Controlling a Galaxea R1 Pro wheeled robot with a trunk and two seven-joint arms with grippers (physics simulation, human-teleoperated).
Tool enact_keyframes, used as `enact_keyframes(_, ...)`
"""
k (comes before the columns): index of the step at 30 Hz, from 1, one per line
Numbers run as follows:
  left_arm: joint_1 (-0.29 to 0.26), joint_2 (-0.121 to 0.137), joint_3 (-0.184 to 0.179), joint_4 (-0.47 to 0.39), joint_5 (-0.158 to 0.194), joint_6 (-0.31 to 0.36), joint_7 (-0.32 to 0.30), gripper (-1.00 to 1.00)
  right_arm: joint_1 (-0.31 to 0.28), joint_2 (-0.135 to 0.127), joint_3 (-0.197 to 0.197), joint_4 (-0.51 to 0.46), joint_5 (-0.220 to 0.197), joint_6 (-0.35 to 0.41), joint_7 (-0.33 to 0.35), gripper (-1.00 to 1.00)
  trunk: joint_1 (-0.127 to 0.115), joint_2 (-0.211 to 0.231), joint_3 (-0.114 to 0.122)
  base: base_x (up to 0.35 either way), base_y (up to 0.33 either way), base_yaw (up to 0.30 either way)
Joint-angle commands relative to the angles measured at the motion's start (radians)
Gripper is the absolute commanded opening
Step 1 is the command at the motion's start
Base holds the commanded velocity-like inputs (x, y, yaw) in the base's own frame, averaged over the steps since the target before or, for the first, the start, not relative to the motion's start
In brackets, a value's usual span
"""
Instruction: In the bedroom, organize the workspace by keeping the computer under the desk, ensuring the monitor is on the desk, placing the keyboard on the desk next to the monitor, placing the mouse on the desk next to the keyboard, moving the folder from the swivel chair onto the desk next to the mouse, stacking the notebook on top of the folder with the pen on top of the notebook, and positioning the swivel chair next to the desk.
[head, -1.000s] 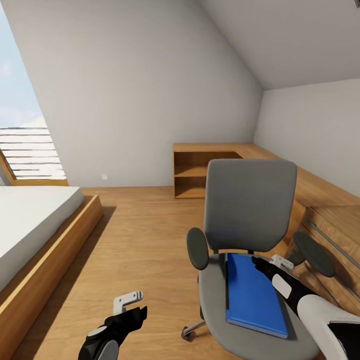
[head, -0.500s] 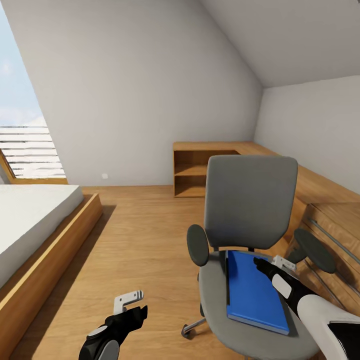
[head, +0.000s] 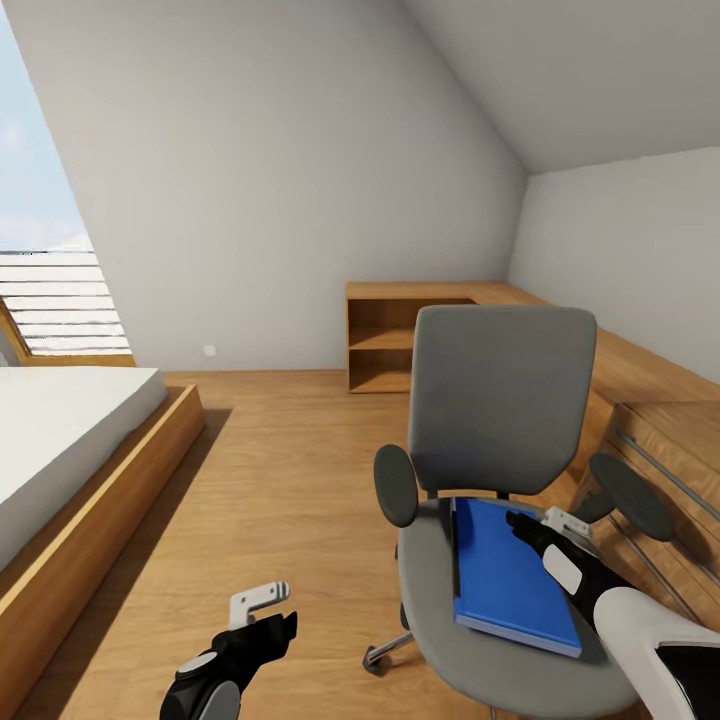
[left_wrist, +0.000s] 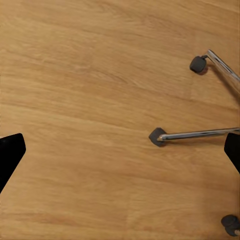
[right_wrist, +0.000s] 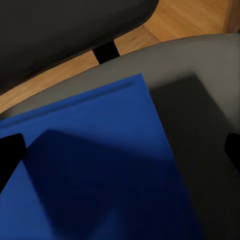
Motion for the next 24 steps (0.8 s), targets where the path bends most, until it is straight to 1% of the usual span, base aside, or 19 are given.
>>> enact_keyframes(1, -0.001, 0.001, 0.0, 0.0, 0.011, 0.001, 0.009, 1.0, 0.0, 0.0, 0.001, 0.019, -0.015, -0.002, -0.002, 1.0, 0.0, 0.0, -0.001, 0.0, 0.0, 0.0)
enact_keyframes(9, -0.001, 0.006, 0.006, 0.005, 0.013, 0.002, 0.006, 1.0, 0.0, 0.001, 0.002, 0.019, -0.015, -0.003, -0.002, 1.0, 0.0, 0.0, -0.001, -0.013, 0.0, 0.0)
enact_keyframes(17, -0.001, 0.006, 0.006, 0.006, 0.015, 0.002, 0.007, 1.0, 0.0, 0.001, 0.002, 0.019, -0.015, -0.002, -0.002, 1.0, 0.0, 0.0, -0.001, -0.226, 0.0, 0.0)
enact_keyframes(24, -0.001, 0.006, 0.006, 0.006, 0.013, 0.002, 0.007, 1.0, 0.0, 0.0, 0.002, 0.019, -0.015, -0.003, -0.002, 1.0, 0.0, 0.0, -0.001, -0.058, 0.0, 0.0)
